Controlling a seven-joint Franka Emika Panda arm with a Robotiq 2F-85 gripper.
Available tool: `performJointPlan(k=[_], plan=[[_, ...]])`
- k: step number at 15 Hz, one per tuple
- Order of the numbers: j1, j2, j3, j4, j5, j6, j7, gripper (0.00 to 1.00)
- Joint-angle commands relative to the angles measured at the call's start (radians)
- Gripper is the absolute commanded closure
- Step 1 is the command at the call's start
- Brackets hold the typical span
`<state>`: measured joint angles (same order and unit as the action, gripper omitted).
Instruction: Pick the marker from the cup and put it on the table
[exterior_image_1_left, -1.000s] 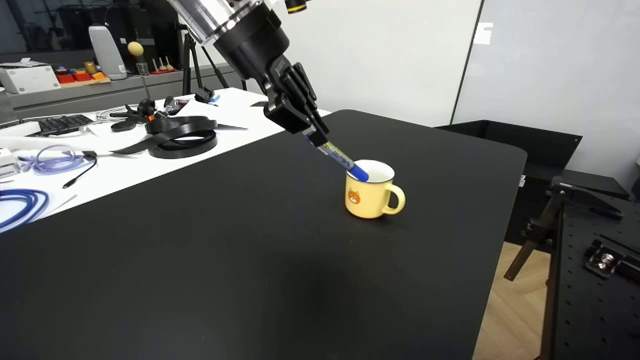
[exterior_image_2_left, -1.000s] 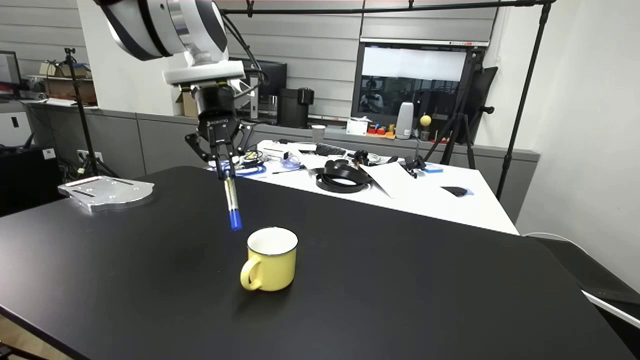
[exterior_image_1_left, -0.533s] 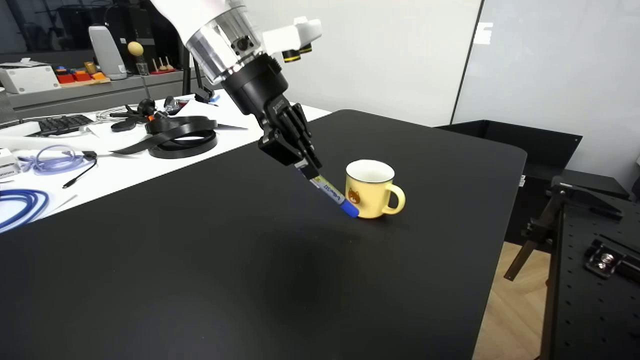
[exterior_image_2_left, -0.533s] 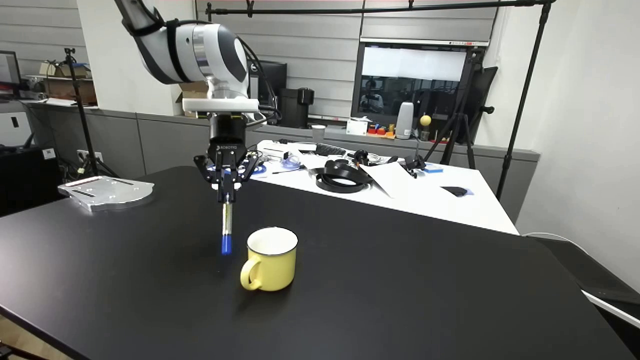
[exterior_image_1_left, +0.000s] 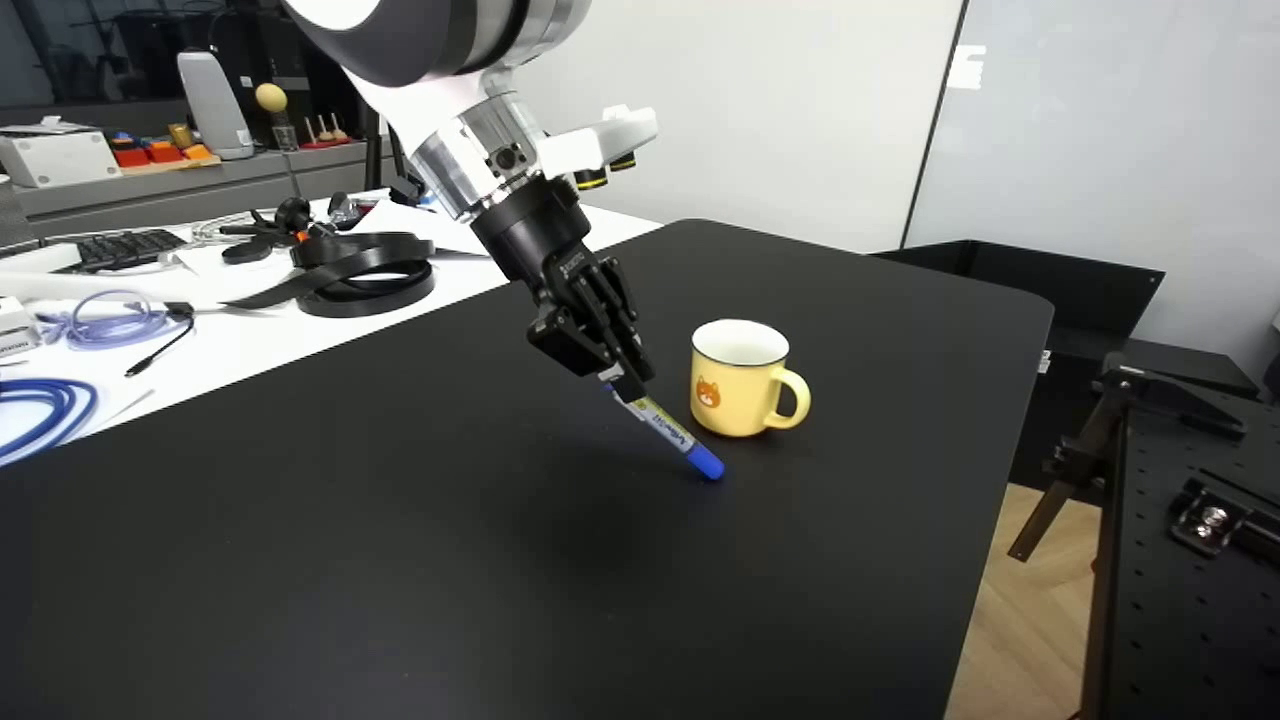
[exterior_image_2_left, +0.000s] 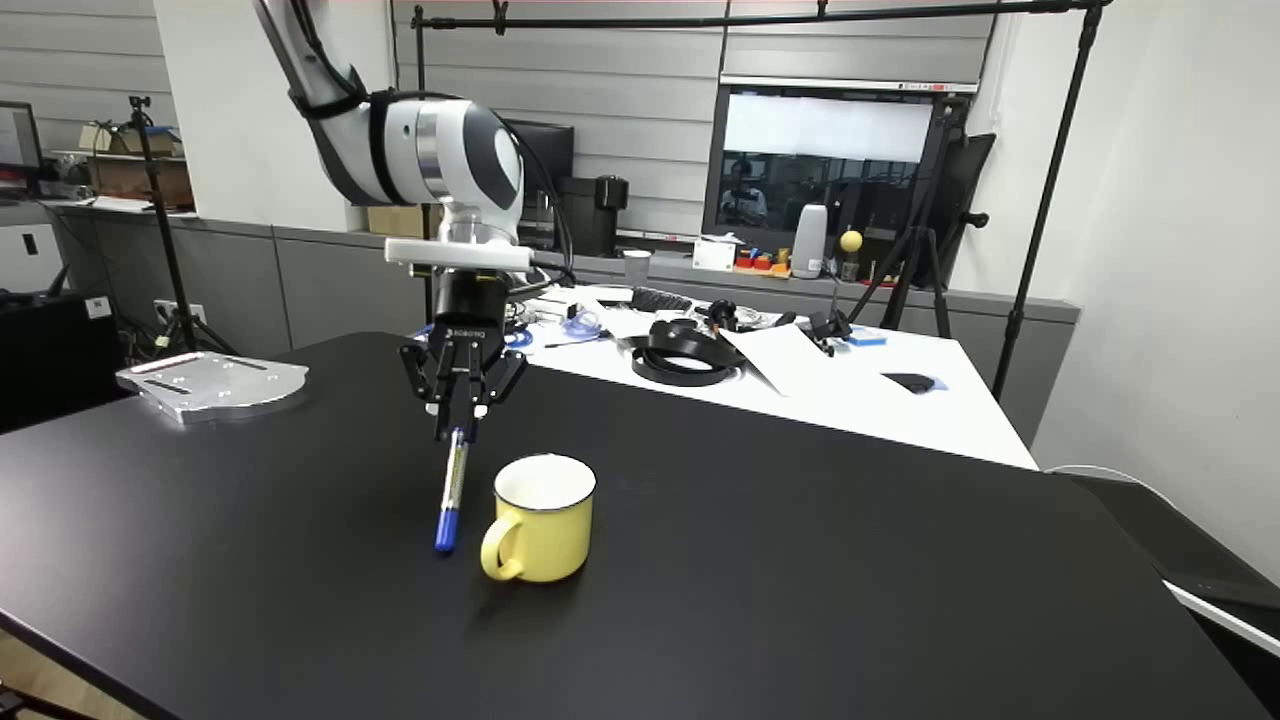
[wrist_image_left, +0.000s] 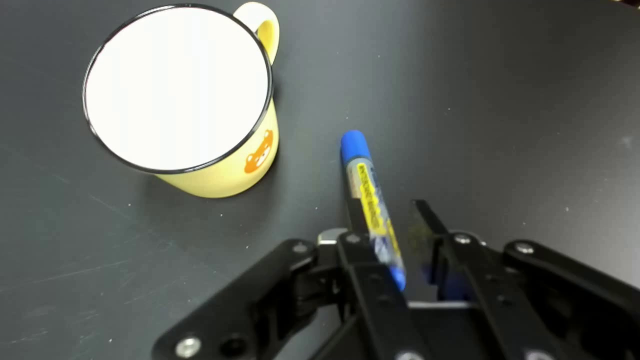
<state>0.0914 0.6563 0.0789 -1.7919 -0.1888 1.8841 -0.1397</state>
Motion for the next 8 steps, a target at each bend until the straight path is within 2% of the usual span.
performJointPlan(k=[1, 7, 8], plan=[[-0.003, 0.032, -0.013, 0.054, 0.023, -0.031, 0.025, 0.40], [0.009, -0.011, -0.032, 0.025, 0.028, -0.008, 0.103, 0.00], [0.014, -0.025, -0.034, 0.013, 0.022, -0.001, 0.116, 0.00]])
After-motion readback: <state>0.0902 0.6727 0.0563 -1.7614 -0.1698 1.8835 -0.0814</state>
